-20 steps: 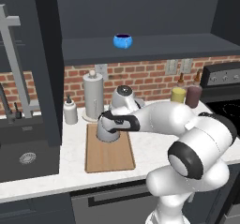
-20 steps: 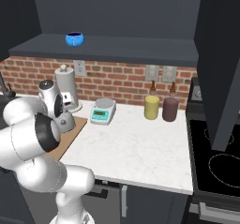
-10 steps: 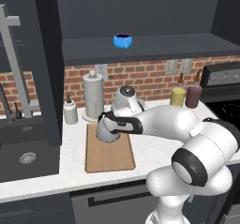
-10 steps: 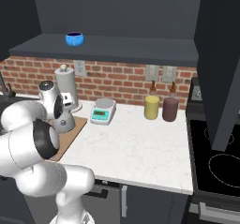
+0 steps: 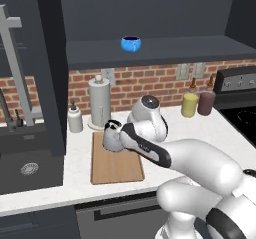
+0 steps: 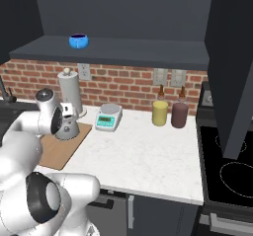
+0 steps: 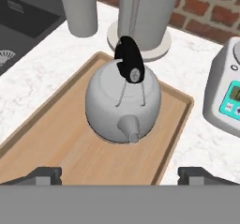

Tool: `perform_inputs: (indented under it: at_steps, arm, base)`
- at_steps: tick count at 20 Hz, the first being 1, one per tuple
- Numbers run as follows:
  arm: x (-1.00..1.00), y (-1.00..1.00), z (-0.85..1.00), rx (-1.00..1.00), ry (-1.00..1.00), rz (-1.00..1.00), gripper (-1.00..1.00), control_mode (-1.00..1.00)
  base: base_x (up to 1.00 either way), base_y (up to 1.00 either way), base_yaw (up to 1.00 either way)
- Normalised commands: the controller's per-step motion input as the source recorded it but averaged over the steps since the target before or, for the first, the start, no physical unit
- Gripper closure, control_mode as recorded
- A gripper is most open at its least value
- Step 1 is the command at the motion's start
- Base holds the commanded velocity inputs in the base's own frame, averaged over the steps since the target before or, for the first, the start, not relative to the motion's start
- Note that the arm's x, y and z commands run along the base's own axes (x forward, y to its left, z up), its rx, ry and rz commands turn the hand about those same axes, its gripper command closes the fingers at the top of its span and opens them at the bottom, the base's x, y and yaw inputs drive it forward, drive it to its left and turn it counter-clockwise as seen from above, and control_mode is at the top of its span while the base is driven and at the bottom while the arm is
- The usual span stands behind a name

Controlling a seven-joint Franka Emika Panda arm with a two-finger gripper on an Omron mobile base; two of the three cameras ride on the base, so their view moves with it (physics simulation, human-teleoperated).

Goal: Pick the kettle from the counter and place it on the tray. Then pick the mug from the cabinet and place it on the tray. Then close the cabinet doors.

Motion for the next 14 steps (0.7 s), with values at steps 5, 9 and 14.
perform_inputs:
  at_steps: [5,9,14]
  arm:
    - [-0.54,-0.08,0.46,0.00,-0.18,0.00,-1.00,-1.00]
    - [-0.36,-0.03,0.72,0.00,-0.11,0.00,-1.00,-1.00]
    - [-0.30,-0.03,0.83,0.00,-0.01,-0.04,-1.00,-1.00]
  base:
    - [0.00,0.00,0.00]
    - [0.00,0.00,0.00]
    - [0.00,0.00,0.00]
